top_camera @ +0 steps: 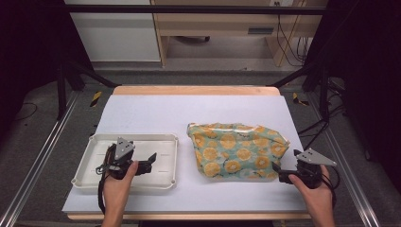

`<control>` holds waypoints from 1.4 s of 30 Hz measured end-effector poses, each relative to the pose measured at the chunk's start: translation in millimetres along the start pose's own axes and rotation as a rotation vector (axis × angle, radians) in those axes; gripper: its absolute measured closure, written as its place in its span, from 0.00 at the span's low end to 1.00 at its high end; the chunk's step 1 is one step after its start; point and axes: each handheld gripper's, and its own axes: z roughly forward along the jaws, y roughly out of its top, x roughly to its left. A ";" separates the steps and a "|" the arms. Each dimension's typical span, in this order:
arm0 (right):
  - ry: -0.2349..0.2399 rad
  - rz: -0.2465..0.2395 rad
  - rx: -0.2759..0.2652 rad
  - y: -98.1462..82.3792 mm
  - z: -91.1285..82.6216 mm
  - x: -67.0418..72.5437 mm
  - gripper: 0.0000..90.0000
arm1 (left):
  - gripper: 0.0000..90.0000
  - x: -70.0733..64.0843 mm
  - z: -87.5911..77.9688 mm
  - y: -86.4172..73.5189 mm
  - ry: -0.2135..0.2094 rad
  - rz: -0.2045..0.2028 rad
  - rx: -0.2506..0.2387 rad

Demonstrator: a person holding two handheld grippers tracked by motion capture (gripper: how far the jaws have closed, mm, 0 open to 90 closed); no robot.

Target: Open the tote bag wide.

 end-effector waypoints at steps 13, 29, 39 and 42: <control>-0.008 -0.034 -0.013 10.9 -8.9 1.5 0.34 | 0.05 1.1 -3.2 -0.3 0.030 0.008 -0.011; 0.112 -0.115 0.183 93.9 52.9 -17.2 0.15 | 0.05 1.8 -4.3 0.0 0.025 0.011 -0.022; 0.204 -0.107 0.202 106.0 68.1 -8.0 0.90 | 0.05 -4.8 -1.7 1.1 0.001 0.027 -0.013; 0.197 -0.135 0.197 104.9 64.1 -3.6 1.00 | 0.05 -8.8 -0.6 1.9 -0.008 0.043 -0.006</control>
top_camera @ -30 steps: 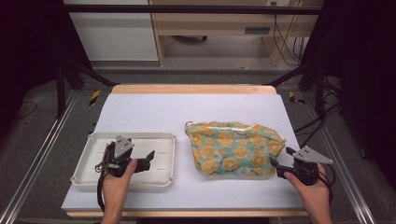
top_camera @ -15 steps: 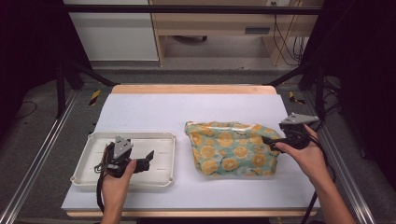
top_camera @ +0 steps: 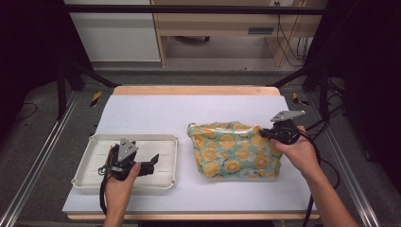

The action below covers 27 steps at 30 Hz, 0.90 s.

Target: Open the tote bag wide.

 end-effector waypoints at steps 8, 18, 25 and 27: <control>-0.011 -0.071 -0.220 -25.3 -46.5 44.2 1.00 | 0.07 -19.6 4.1 7.4 -0.082 0.070 0.018; -0.017 -0.113 -0.258 -74.0 -72.1 80.2 1.00 | 0.08 -68.7 31.2 39.5 -0.206 0.288 0.107; -0.014 -0.085 -0.273 -84.4 -74.5 74.7 1.00 | 0.12 -78.7 69.5 77.9 -0.283 0.285 0.106; -0.016 -0.089 -0.283 -83.4 -76.9 74.9 1.00 | 0.13 -79.0 73.6 81.7 -0.282 0.289 0.102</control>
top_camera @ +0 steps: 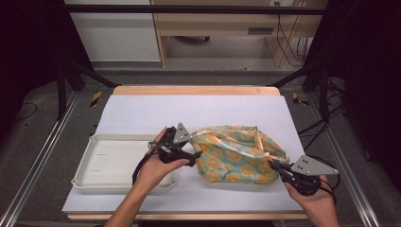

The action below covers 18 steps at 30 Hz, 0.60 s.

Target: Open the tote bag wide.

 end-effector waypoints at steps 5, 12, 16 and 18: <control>-0.017 0.009 -0.039 2.7 -9.9 -0.7 1.00 | 0.16 3.5 19.1 9.2 -0.022 -0.008 0.028; -0.018 0.012 -0.058 5.3 -30.2 -4.4 1.00 | 0.50 -2.1 27.3 7.7 -0.023 0.064 0.128; -0.065 -0.021 -0.005 0.4 -31.4 1.6 1.00 | 0.75 -0.7 23.9 10.6 -0.036 0.057 0.081; -0.069 -0.021 0.022 -4.0 -29.6 4.2 1.00 | 0.82 -1.4 24.0 11.1 -0.035 0.045 0.077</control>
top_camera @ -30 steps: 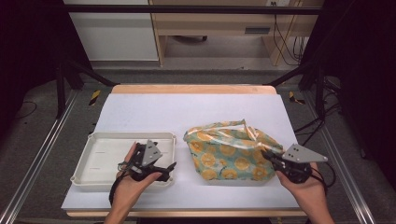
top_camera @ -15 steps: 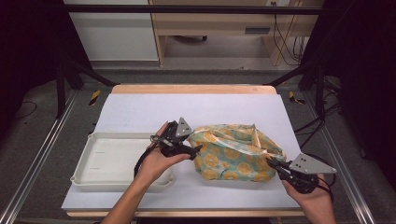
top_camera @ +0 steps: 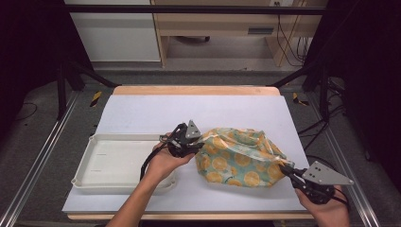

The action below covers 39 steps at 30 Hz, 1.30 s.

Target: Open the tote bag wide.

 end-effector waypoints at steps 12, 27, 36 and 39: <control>0.068 0.026 0.156 -30.0 26.8 18.8 0.94 | 0.97 -21.8 -11.4 -15.2 0.128 -0.025 -0.093; 0.118 0.098 0.011 29.9 28.7 -24.9 0.43 | 0.97 -22.4 -22.0 -24.4 0.088 -0.032 -0.130; 0.082 0.069 0.167 48.3 102.6 -44.1 0.53 | 0.97 -23.5 -24.1 -21.6 0.066 -0.034 -0.129; 0.096 0.068 0.147 53.5 106.7 -42.1 0.78 | 0.97 -25.6 -23.7 -22.0 0.059 -0.024 -0.116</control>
